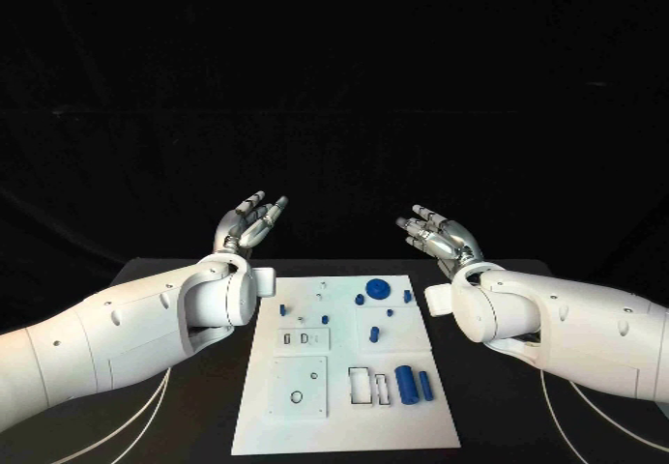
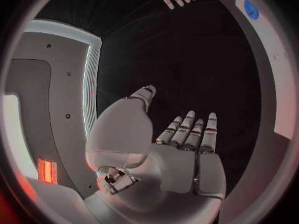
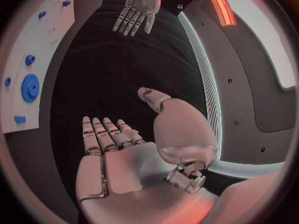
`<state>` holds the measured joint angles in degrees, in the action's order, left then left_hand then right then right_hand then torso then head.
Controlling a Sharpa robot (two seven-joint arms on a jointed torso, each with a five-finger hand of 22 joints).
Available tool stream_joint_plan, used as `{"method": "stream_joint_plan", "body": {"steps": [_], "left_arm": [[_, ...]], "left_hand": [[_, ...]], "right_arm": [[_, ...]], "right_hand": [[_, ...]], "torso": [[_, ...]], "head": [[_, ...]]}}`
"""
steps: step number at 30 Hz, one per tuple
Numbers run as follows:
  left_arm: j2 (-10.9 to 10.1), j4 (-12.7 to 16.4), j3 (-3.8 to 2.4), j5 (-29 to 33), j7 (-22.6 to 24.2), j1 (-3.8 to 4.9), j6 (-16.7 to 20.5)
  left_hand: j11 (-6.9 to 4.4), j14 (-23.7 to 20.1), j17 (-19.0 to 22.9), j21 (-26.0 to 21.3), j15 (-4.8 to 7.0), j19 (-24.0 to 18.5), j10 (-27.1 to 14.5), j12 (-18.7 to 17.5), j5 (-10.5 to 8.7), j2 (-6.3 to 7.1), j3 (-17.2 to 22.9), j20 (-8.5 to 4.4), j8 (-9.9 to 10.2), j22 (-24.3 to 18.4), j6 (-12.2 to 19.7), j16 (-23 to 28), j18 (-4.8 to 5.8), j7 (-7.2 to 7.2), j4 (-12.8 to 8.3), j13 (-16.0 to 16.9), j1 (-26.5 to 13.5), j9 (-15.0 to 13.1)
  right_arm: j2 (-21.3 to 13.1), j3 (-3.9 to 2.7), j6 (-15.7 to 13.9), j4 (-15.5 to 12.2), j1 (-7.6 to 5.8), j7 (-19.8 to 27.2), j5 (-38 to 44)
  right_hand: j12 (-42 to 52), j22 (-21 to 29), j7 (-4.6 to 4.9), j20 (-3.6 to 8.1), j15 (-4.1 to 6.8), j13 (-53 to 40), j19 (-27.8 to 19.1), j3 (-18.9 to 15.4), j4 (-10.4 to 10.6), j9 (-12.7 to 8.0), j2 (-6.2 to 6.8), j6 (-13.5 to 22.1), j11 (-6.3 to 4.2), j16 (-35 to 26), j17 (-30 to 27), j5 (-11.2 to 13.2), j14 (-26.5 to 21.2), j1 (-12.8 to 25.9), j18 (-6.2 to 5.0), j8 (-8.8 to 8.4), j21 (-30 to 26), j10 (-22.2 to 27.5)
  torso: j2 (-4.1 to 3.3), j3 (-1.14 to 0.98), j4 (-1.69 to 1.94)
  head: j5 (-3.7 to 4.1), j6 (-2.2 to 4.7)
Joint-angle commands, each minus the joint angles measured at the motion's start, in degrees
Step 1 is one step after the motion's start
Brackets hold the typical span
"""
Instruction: Assemble the parts on the task board
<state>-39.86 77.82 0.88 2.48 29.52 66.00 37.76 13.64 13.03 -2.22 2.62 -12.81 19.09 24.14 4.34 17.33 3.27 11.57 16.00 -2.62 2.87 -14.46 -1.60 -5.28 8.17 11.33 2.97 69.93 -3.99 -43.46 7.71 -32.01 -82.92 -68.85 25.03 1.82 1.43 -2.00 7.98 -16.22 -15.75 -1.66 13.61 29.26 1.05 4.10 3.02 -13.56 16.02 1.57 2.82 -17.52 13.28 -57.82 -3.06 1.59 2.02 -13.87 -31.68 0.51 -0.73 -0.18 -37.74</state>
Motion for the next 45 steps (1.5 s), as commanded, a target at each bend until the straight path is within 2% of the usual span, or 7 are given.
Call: {"method": "stream_joint_plan", "body": {"steps": [1,7,8,12,18,33,45], "left_arm": [[0.2,0.0,0.0,0.9,1.4,0.07,-3.4],[0.2,0.0,0.0,0.9,1.4,0.07,-3.4],[-5.2,5.3,0.12,0.7,1.4,1.38,-7.2],[-5.8,6.1,0.13,0.0,1.6,1.5,-7.5],[-7.4,7.9,0.13,-2.7,0.6,1.63,-9.4],[-13.3,16.5,0.1,-6.5,-1.8,3.08,-13.8],[-15.6,20.5,0.06,-4.4,-2.3,3.38,-14.7]], "left_hand": [[0.74,2.7,-0.4,0.9,-1.14,2.0,2.2,1.4,0.97,-0.01,0.6,0.65,-0.7,0.5,-1.8,-0.7,-1.39,8.52,0.5,0.4,3.8,-0.5],[0.95,23.5,-4.3,6.0,-0.52,13.7,14.1,7.0,0.84,0.09,0.4,0.17,-6.3,3.1,-16.8,-7.7,-1.76,8.39,-0.4,1.2,7.3,-4.3],[0.86,25.5,-4.7,6.5,-0.31,14.7,14.9,7.3,0.82,0.13,0.3,0.17,-6.9,3.3,-18.1,-8.5,-1.93,8.32,-0.5,1.1,7.6,-4.7],[-0.46,30.1,-5.6,8.4,1.02,17.6,22.2,9.4,0.78,0.53,0.5,0.04,-11.6,3.9,-27.7,-11.1,-3.07,6.46,-1.5,1.0,9.5,-7.0],[-2.42,36.6,-7.1,10.1,3.19,20.5,28.5,8.4,0.55,1.54,2.2,0.03,-13.1,4.1,-31.0,-14.1,-5.14,4.69,-2.3,0.8,11.3,-7.3],[-3.58,40.2,-8.3,11.9,4.47,24.9,33.8,4.8,-0.23,3.97,5.3,-1.12,-13.1,3.9,-32.8,-14.5,-5.26,3.97,-2.1,0.7,11.3,-7.1],[-3.35,39.4,-8.3,11.8,4.21,25.0,33.7,3.8,-0.44,4.36,5.6,-1.04,-12.9,3.6,-32.8,-13.8,-5.14,4.06,-2.1,0.7,11.0,-7.0]], "right_arm": [[0.3,0.81,10.5,1.0,-1.05,-3.3,3.5],[0.4,1.76,13.0,1.9,-2.13,-4.1,4.2],[-0.9,1.73,8.3,2.9,-4.39,-2.8,27.2],[-1.0,1.71,7.4,3.4,-5.17,-4.1,33.9],[-1.0,1.69,7.1,4.0,-6.44,-8.0,45.6],[-0.4,1.56,14.8,2.7,-8.79,-22.6,76.4],[2.1,1.54,17.0,2.4,-9.04,-29.1,89.0]], "right_hand": [[1.4,-1.2,9.26,-0.46,0.37,-0.8,6.3,3.1,-4.2,1.9,0.83,-7.5,-0.06,2.0,1.5,0.9,7.9,-7.5,-2.07,2.1,2.2,-8.2],[4.6,-3.1,8.77,-0.27,2.66,-2.0,19.6,3.2,-8.3,5.6,2.6,-23.6,-1.62,6.8,4.8,2.2,26.1,-11.8,-4.37,6.95,6.7,-27.6],[5.2,-3.5,8.43,-0.24,3.24,-2.1,23.6,3.0,-9.1,6.6,2.99,-28.1,-2.08,8.0,5.5,2.4,31.0,-12.4,-4.99,8.36,7.8,-32.3],[5.2,-3.7,7.13,-0.12,4.86,-2.1,30.3,2.7,-10.2,7.2,3.57,-33.1,-3.44,9.0,6.0,2.3,35.8,-13.0,-6.57,10.03,9.4,-37.3],[5.0,-3.6,5.4,0.95,6.93,-2.1,35.7,2.2,-11.3,7.9,4.59,-37.0,-5.29,10.4,7.3,2.2,42.4,-12.7,-7.48,11.33,10.6,-43.1],[3.1,-6.0,2.13,6.41,12.36,-3.0,48.6,-2.3,-10.1,11.8,8.29,-42.6,-9.07,17.8,16.3,-0.3,57.6,-10.2,-7.44,13.0,16.4,-52.0],[2.3,-16.0,0.48,10.38,15.64,-7.0,56.6,-3.0,-6.1,16.2,10.03,-44.0,-11.21,44.7,39.5,-0.1,64.7,-11.0,-7.07,11.24,30.7,-55.5]], "torso": [[-0.02,0.02,-0.03],[-0.02,0.02,-0.03],[-2.66,-0.64,-0.26],[-3.26,-0.78,0.06],[-4.73,-0.89,0.51],[-9.1,-1.22,1.51],[-11.94,-1.36,2.02]], "head": [[0.0,-0.02],[0.0,-0.02],[-0.62,-1.86],[-0.55,-1.97],[-0.15,-1.99],[1.03,-1.56],[1.72,-0.53]]}}
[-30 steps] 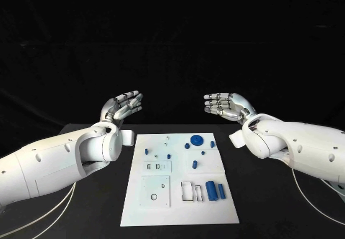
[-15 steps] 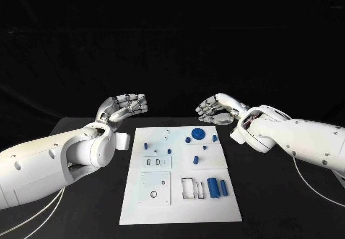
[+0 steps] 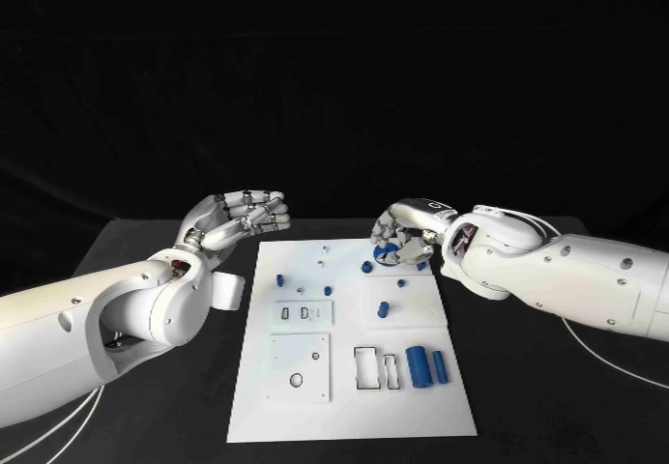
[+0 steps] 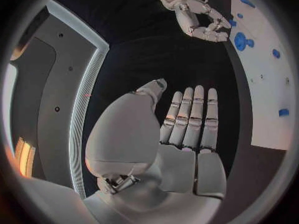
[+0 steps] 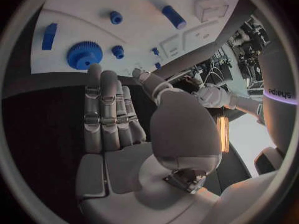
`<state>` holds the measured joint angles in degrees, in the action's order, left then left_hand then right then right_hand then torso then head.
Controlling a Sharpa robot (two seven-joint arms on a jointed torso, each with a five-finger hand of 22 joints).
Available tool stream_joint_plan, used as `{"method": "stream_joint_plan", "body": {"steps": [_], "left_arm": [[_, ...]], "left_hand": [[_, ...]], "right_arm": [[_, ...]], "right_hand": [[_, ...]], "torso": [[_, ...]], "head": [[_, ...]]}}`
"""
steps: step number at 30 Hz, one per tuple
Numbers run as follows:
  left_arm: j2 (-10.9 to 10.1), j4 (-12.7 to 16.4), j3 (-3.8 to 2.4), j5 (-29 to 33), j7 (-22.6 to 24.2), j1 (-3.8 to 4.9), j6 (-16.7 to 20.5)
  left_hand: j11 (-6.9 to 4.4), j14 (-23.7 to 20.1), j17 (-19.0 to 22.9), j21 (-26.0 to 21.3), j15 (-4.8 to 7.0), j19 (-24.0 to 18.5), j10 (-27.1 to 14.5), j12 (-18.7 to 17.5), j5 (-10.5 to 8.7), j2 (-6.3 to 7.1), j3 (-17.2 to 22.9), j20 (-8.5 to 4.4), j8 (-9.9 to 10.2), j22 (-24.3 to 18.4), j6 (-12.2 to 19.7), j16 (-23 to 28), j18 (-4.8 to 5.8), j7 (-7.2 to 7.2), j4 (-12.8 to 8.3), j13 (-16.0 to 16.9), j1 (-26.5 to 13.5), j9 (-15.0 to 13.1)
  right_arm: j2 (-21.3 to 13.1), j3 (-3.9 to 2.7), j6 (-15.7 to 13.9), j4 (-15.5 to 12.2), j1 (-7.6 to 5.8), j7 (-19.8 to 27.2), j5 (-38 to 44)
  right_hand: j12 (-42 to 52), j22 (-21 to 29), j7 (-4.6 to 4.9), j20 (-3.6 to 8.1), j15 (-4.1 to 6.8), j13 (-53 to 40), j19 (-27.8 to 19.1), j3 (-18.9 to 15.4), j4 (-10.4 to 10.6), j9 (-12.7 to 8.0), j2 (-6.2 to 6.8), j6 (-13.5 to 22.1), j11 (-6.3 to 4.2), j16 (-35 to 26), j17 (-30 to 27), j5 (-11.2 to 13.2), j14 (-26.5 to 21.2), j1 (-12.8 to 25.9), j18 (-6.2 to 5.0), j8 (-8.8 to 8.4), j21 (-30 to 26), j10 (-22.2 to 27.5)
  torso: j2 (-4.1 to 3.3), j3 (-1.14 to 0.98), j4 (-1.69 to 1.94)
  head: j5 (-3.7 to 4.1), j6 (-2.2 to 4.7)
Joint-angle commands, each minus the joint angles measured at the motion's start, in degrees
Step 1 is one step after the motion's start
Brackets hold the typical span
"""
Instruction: Assemble the parts on the task board
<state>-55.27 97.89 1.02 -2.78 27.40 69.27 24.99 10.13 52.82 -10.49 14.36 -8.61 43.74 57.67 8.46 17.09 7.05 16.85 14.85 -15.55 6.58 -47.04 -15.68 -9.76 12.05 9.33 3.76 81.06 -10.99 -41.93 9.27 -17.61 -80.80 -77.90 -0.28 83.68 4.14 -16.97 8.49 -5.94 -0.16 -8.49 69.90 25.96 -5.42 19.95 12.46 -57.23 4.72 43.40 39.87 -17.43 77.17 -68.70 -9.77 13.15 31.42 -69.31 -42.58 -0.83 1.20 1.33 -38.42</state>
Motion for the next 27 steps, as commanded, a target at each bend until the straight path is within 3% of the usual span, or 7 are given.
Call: {"method": "stream_joint_plan", "body": {"steps": [1,8,10,19,27], "left_arm": [[-0.2,0.5,-0.08,0.9,-0.2,0.11,-2.0],[-0.8,1.4,-0.1,1.3,-0.4,0.13,-2.7],[-0.9,1.7,-0.1,1.4,-0.5,0.13,-2.8],[-1.3,2.5,-0.11,1.4,-0.8,0.14,-3.2],[-1.4,2.6,-0.12,1.4,-1.0,0.16,-3.3]], "left_hand": [[0.16,-0.3,0.0,0.0,0.01,0.4,0.2,-0.3,-0.21,0.59,0.4,0.11,0.0,-0.1,-0.2,0.3,-0.65,0.18,-0.1,-0.1,-0.1,0.0],[0.22,-0.7,0.0,0.0,-0.09,0.3,0.2,-0.5,-0.27,0.7,0.5,0.16,0.1,-0.2,-0.2,0.6,-0.63,0.23,-0.1,0.0,-0.2,0.0],[0.23,-0.8,0.0,0.0,-0.11,0.3,0.2,-0.6,-0.3,0.73,0.5,0.17,0.1,-0.2,-0.2,0.6,-0.62,0.24,-0.1,0.0,-0.2,0.0],[0.28,-1.0,0.1,-0.1,-0.18,0.3,0.3,-0.8,-0.43,0.8,0.5,0.22,0.1,-0.3,-0.2,0.8,-0.6,0.27,-0.1,0.0,-0.4,0.0],[0.31,-1.1,0.1,-0.1,-0.21,0.3,0.3,-0.9,-0.49,0.83,0.6,0.24,0.2,-0.3,-0.1,0.9,-0.6,0.3,0.0,0.0,-0.4,0.1]], "right_arm": [[0.7,-0.02,2.7,0.4,0.02,-3.9,7.4],[2.5,-0.01,3.2,1.3,0.21,-4.9,9.5],[2.8,-0.01,3.4,1.6,0.24,-5.1,9.8],[3.8,0.0,4.3,2.2,0.37,-5.6,10.8],[4.2,0.0,5.1,2.1,0.52,-5.7,10.9]], "right_hand": [[-0.5,-1.6,-0.05,0.16,0.03,-0.3,0.4,0.5,0.5,0.5,0.7,-0.3,0.13,5.4,4.6,-0.1,1.4,-0.1,-0.38,-0.39,2.0,0.2],[-0.4,-8.6,0.25,-0.09,-0.31,-0.9,-0.8,0.3,2.0,2.4,1.37,0.0,0.58,23.6,20.9,0.3,5.6,-0.8,-0.31,-1.24,10.0,3.5],[-0.4,-11.6,0.29,-0.22,-0.46,-1.0,-0.9,-0.1,2.2,2.7,1.29,0.1,0.71,25.9,22.9,0.3,6.0,-1.2,-0.12,-1.46,12.8,4.3],[-0.2,-21.6,0.34,-0.44,-0.54,-1.4,0.7,-0.3,2.6,3.5,1.0,-0.1,0.76,31.4,28.3,0.1,7.6,-2.0,0.88,-1.79,21.2,4.6],[-0.1,-25.7,0.21,-0.45,-0.47,-1.6,1.6,0.1,2.9,3.9,0.87,-0.5,0.65,33.4,30.3,0.1,8.3,-2.2,1.33,-1.78,24.7,4.2]], "torso": [[-1.19,-0.03,0.1],[-2.0,-0.14,0.24],[-2.19,-0.12,0.36],[-2.62,-0.12,0.63],[-2.89,-0.23,0.59]], "head": [[0.25,0.17],[0.47,0.19],[0.49,0.03],[0.54,-0.14],[0.33,-0.23]]}}
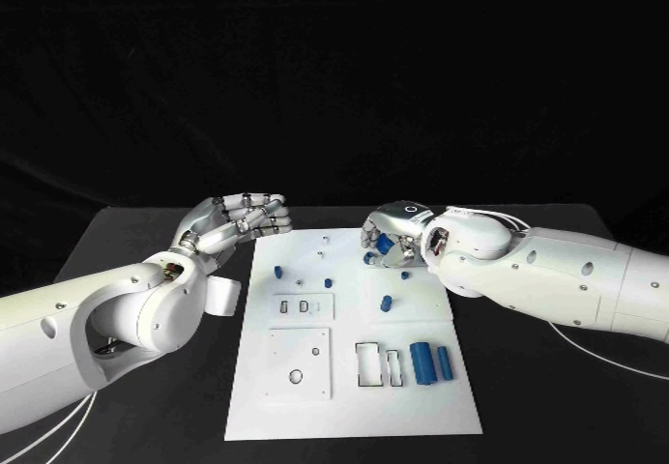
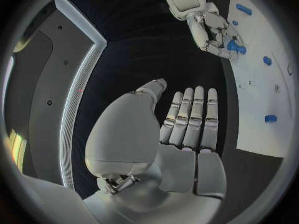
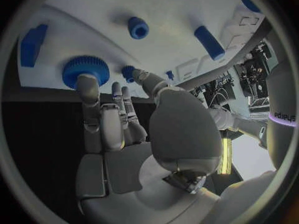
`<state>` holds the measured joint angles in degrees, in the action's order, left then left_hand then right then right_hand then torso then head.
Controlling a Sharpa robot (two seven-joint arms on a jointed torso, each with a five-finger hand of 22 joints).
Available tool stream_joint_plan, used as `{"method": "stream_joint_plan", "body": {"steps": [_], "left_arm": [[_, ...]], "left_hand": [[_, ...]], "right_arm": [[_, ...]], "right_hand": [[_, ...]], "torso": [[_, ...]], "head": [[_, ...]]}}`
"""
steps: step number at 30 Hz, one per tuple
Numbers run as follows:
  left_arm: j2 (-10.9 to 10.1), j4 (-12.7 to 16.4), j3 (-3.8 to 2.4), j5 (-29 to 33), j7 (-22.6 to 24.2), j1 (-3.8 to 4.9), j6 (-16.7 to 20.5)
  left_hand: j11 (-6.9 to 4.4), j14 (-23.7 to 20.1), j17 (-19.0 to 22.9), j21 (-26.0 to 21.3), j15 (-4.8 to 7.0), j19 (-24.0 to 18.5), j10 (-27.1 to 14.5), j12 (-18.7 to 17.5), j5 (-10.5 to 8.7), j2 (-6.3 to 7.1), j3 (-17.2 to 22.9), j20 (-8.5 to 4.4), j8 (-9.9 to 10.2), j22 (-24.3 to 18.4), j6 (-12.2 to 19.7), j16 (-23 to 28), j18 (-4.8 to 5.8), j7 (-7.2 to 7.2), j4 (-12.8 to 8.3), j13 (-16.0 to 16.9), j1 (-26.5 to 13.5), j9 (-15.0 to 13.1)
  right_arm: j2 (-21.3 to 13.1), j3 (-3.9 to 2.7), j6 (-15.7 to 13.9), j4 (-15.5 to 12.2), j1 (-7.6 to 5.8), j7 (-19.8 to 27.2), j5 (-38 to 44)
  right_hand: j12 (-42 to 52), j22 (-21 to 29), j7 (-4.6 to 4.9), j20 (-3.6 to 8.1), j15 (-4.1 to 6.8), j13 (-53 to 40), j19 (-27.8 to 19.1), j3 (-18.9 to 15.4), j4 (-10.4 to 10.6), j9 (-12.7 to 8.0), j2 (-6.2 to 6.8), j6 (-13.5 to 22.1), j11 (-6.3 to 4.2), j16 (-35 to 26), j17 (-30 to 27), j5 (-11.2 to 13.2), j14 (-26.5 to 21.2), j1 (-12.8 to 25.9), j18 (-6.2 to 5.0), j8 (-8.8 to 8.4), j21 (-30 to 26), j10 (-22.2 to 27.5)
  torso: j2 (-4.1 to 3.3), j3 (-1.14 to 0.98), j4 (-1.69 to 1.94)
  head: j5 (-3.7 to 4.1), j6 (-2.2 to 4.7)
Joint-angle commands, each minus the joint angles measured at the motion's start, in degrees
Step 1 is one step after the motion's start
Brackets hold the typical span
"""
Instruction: Assemble the parts on the task board
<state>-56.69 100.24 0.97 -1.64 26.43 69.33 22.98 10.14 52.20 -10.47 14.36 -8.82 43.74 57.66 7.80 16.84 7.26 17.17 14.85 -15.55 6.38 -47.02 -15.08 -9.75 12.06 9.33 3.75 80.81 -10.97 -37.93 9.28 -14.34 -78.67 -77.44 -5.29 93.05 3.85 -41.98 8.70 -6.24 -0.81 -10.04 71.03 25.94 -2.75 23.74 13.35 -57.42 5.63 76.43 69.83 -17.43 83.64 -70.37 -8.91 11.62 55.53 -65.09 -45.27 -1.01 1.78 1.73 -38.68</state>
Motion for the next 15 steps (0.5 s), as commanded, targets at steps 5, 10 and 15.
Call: {"method": "stream_joint_plan", "body": {"steps": [5,10,15], "left_arm": [[0.0,0.3,-0.07,0.3,-0.1,0.12,-1.4],[-0.1,0.3,-0.07,0.3,-0.2,0.16,-1.4],[-0.2,0.3,-0.07,0.3,-0.3,0.18,-1.4]], "left_hand": [[0.33,-0.5,0.0,-0.1,-0.03,0.3,0.2,-0.3,-0.3,0.64,0.3,0.25,0.2,-0.1,-0.1,0.4,-0.6,0.32,0.0,0.0,-0.2,0.1],[0.35,-0.6,0.1,-0.2,-0.05,0.2,0.2,-0.4,-0.34,0.65,0.3,0.27,0.2,-0.1,0.0,0.5,-0.6,0.34,0.0,0.0,-0.2,0.1],[0.35,-0.6,0.1,-0.2,-0.05,0.2,0.2,-0.4,-0.34,0.65,0.3,0.27,0.2,-0.1,0.0,0.5,-0.6,0.34,0.0,0.0,-0.2,0.1]], "right_arm": [[0.4,0.0,2.3,0.4,0.11,-0.8,1.6],[0.6,0.0,2.6,0.5,0.23,-0.7,1.6],[0.7,0.0,2.5,0.6,0.3,-0.4,1.6]], "right_hand": [[0.3,-3.9,-0.19,-0.08,0.31,-0.3,1.2,0.8,0.5,0.4,-0.15,-0.7,-0.41,1.8,1.9,0.0,2.4,-0.6,0.85,-0.17,3.2,-0.7],[0.7,-7.4,-0.73,0.16,0.61,-0.6,2.0,2.5,0.8,1.2,-0.61,-1.9,-0.82,3.5,3.7,-0.2,3.0,-1.0,1.24,0.44,6.1,-2.2],[0.6,-9.1,-1.09,0.56,0.74,-0.8,1.9,4.7,1.1,2.1,-1.17,-2.7,-1.15,3.9,3.9,1.2,3.1,-1.3,1.34,0.97,7.4,-3.4]], "torso": [[-0.45,-0.08,0.07],[-0.61,-0.18,0.06],[-0.72,-0.2,0.0]], "head": [[-0.06,0.01],[-0.23,-0.07],[-0.35,-0.31]]}}
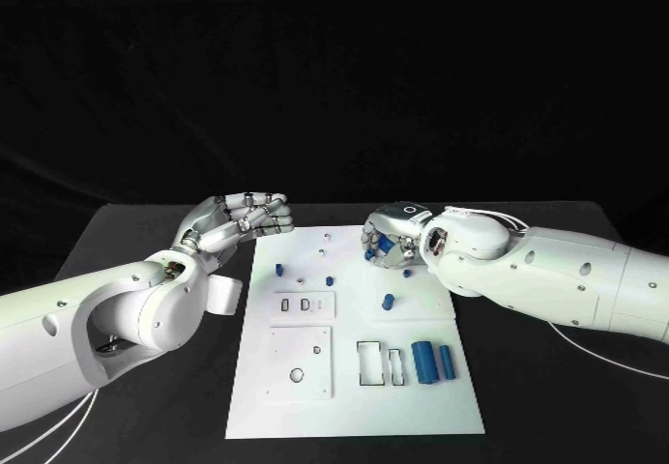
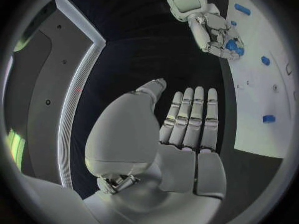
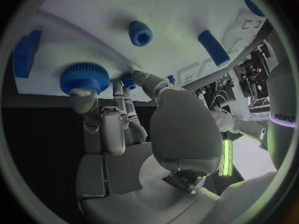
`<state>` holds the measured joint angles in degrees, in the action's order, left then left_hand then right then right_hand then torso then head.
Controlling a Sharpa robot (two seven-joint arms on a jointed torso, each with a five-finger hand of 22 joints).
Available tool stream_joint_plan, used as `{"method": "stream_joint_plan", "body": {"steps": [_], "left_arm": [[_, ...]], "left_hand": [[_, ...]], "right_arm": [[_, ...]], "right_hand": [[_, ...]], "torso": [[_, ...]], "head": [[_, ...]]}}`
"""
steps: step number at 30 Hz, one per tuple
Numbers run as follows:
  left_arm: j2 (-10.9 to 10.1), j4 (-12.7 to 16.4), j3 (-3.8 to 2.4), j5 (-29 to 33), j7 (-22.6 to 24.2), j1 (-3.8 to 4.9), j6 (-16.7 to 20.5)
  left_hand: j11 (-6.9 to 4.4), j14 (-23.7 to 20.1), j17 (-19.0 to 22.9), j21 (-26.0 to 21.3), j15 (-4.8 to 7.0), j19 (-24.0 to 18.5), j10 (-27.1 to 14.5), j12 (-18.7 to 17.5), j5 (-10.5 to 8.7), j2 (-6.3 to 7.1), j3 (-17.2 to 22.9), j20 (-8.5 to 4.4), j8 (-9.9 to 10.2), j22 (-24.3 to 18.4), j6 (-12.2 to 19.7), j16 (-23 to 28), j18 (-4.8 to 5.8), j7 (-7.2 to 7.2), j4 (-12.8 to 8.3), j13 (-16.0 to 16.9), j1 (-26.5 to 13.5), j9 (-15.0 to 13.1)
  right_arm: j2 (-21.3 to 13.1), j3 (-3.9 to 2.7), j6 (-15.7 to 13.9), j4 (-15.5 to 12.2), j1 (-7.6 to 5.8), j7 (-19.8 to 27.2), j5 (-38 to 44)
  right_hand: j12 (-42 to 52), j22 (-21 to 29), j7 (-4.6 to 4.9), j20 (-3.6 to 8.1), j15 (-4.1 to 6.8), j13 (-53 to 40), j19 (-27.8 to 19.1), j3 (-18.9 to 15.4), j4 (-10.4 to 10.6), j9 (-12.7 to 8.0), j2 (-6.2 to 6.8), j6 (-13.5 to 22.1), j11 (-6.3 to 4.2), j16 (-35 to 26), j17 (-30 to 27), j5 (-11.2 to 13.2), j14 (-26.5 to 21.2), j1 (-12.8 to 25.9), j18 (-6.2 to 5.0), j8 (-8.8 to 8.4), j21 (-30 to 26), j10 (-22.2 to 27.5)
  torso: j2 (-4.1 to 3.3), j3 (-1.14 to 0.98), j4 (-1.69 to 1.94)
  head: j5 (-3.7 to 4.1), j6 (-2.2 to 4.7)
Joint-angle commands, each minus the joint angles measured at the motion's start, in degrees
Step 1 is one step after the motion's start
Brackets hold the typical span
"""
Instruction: Assemble the parts on the task board
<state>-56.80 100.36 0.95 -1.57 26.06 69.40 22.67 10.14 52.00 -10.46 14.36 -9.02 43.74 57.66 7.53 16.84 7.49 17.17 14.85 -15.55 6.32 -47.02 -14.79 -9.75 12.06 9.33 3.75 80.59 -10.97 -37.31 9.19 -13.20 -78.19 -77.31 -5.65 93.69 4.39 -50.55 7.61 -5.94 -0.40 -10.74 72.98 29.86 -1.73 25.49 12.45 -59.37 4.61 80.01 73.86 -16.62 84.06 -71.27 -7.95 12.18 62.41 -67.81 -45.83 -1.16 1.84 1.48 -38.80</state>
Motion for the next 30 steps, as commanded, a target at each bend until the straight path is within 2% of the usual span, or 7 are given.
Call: {"method": "stream_joint_plan", "body": {"steps": [1,5,6,11,15,21,30], "left_arm": [[-0.1,0.2,-0.06,0.2,0.0,0.12,-1.1],[-0.1,0.2,-0.06,0.2,-0.1,0.14,-1.1],[-0.1,0.2,-0.06,0.2,-0.2,0.14,-1.1],[-0.2,0.1,-0.06,0.2,-0.5,0.15,-1.0],[-0.2,0.1,-0.06,0.2,-0.6,0.15,-1.0],[-0.3,-0.1,-0.06,0.2,-0.9,0.16,-1.0],[-0.3,-0.2,-0.06,0.2,-0.9,0.19,-0.9]], "left_hand": [[0.38,-0.5,0.0,-0.2,0.12,0.2,0.2,-0.3,-0.37,0.4,0.3,0.29,0.3,-0.1,0.0,0.2,-0.6,0.37,0.0,0.0,0.0,0.1],[0.38,-0.5,0.0,-0.2,0.12,0.2,0.2,-0.3,-0.37,0.4,0.3,0.29,0.3,-0.1,0.0,0.2,-0.6,0.37,0.0,0.0,0.0,0.1],[0.41,-0.6,0.0,-0.2,0.1,0.2,0.2,-0.4,-0.38,0.39,0.4,0.31,0.3,-0.1,0.1,0.3,-0.59,0.4,0.0,0.0,-0.1,0.1],[0.45,-0.6,0.0,-0.2,0.07,0.2,0.1,-0.5,-0.39,0.4,0.4,0.33,0.4,-0.2,0.2,0.4,-0.59,0.45,-0.1,0.0,-0.1,0.1],[0.49,-0.7,0.0,-0.3,0.03,0.2,0.0,-0.7,-0.38,0.41,0.5,0.35,0.5,-0.2,0.4,0.5,-0.59,0.48,-0.2,0.0,0.0,0.1],[0.52,-0.8,0.0,-0.3,0.01,0.2,0.0,-0.8,-0.37,0.42,0.6,0.37,0.5,-0.2,0.4,0.5,-0.59,0.5,-0.3,0.0,0.1,0.2],[0.55,-0.8,0.0,-0.3,-0.02,0.2,0.0,-1.0,-0.35,0.46,0.7,0.39,0.6,-0.3,0.6,0.6,-0.59,0.54,-0.4,0.0,0.2,0.2]], "right_arm": [[0.1,0.09,1.2,0.1,0.18,0.0,1.0],[0.0,0.09,-0.3,0.1,0.2,0.2,1.0],[0.0,0.09,-1.0,0.0,0.2,0.2,1.0],[-0.3,0.09,-5.2,-0.5,0.21,-0.3,1.0],[-0.5,0.05,-7.3,-1.2,0.19,-1.2,1.0],[0.0,-0.18,-8.6,-2.1,-0.18,-2.8,1.0],[3.7,-0.31,-10.7,0.8,-0.65,-4.8,1.0]], "right_hand": [[0.2,-0.9,-0.14,0.33,0.41,-0.2,0.0,1.1,0.2,0.6,-0.4,-1.1,-0.27,0.3,-0.1,0.5,2.7,-0.4,0.44,0.64,0.8,-1.1],[0.4,-2.6,-0.7,0.71,0.82,-0.5,0.4,2.5,0.4,1.4,-1.27,-2.2,-0.8,0.6,0.2,1.3,2.8,-0.8,0.65,1.44,2.1,-2.6],[0.5,-3.4,-1.0,0.94,1.13,-0.7,0.5,3.4,0.3,1.9,-1.81,-2.7,-1.04,0.8,0.4,3.3,2.9,-1.5,0.74,1.89,2.7,-3.3],[0.5,-4.7,-1.3,1.38,1.54,-1.2,0.6,5.0,-0.1,3.6,-2.64,-3.5,-1.55,1.1,0.6,4.8,2.9,-2.3,0.89,3.04,3.7,-4.6],[0.4,-5.1,-1.31,1.38,1.59,-1.3,0.6,5.2,-0.2,4.0,-2.55,-3.5,-1.62,1.3,0.8,5.2,3.0,-2.3,0.95,3.26,3.9,-4.6],[0.1,-5.5,-1.35,1.35,1.59,-1.4,0.7,5.5,-0.1,4.4,-2.33,-3.3,-1.61,1.4,1.0,5.8,3.0,-2.0,1.0,3.39,4.1,-4.6],[-0.2,-5.7,-1.27,1.29,1.55,-1.4,0.6,5.9,0.0,4.7,-2.16,-2.8,-1.51,1.6,1.1,6.2,3.1,-1.9,1.02,3.3,4.3,-4.3]], "torso": [[-0.16,-0.06,-0.07],[-0.27,-0.09,-0.07],[-0.28,-0.09,-0.06],[-0.31,-0.11,-0.07],[-0.39,-0.11,-0.07],[-0.5,-0.11,-0.07],[-0.71,-0.12,0.11]], "head": [[-0.12,-0.2],[-0.14,-0.17],[-0.14,-0.16],[-0.19,-0.09],[-0.27,0.18],[-0.35,0.62],[-0.38,0.9]]}}
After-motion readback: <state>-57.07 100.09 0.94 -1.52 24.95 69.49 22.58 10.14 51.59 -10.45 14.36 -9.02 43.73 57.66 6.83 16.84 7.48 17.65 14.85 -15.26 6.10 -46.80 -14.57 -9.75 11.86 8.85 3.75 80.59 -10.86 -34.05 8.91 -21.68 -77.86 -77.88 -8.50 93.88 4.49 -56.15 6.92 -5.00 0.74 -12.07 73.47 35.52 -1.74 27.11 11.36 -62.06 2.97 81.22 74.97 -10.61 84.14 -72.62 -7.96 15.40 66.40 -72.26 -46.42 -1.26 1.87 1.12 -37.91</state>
